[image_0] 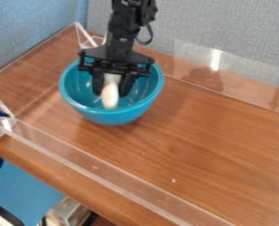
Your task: Put the mushroom in the blue bowl
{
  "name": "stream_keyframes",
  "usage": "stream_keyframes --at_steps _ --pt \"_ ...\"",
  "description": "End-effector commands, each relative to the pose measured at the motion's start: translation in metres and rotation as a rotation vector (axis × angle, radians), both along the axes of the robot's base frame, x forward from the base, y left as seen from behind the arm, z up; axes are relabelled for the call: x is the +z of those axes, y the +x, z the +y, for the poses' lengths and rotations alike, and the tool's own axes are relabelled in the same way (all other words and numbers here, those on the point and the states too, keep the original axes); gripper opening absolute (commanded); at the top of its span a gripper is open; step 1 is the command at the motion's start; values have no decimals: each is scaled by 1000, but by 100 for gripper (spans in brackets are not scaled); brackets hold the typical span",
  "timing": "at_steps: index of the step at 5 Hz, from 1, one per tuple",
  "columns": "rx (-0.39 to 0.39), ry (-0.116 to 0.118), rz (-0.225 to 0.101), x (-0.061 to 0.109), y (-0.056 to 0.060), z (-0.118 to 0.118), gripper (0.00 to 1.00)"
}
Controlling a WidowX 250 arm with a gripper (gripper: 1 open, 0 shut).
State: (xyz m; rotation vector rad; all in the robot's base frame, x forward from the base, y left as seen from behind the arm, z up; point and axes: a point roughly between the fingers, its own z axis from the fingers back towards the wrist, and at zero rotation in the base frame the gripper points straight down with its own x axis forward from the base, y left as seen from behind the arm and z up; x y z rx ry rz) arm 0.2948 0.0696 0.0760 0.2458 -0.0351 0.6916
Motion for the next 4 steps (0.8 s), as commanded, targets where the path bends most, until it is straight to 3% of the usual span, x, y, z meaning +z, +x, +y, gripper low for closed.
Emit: stream_keyframes --at_steps 1,4 --pt "20 7 -76 19 10 7 0" --pt "29 1 -68 12 12 8 0"
